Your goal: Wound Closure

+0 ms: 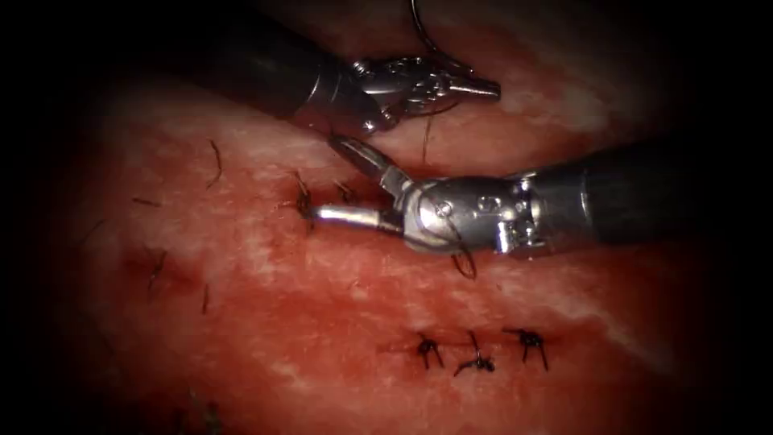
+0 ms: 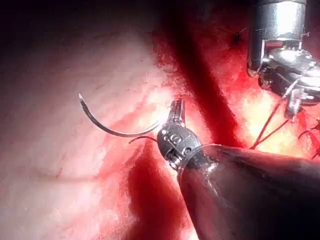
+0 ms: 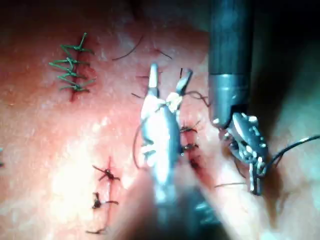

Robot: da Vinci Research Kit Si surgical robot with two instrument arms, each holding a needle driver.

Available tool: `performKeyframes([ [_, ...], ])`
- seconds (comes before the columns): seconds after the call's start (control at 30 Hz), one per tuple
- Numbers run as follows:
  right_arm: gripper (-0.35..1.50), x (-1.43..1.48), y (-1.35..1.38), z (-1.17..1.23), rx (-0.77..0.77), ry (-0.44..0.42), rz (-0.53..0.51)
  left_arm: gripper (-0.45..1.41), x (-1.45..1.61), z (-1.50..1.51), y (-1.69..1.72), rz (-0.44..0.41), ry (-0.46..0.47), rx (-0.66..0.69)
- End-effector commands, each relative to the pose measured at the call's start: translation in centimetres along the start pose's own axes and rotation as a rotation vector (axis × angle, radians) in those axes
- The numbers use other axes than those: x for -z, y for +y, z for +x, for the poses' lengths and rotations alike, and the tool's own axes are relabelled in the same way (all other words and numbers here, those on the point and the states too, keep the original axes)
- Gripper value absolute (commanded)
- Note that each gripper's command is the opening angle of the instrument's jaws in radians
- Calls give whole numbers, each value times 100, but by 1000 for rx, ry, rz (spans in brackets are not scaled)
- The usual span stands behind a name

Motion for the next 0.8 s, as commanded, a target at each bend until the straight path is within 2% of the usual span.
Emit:
performKeyframes([
  [0.03,103,8,7,-7,14,-1,-36,-45,-2,-8,1,5,7,-5],
  [0.2,104,27,25,-6,38,-1,-125,-45,13,-9,8,19,26,-4],
  [0.27,106,46,39,-3,45,-9,-194,-45,30,-9,16,37,41,-7],
  [0.47,109,70,57,-2,47,-24,-290,-45,54,-10,28,64,63,-11],
  [0.8,114,87,71,-11,27,-53,-381,-45,63,-23,61,77,66,-13],
])
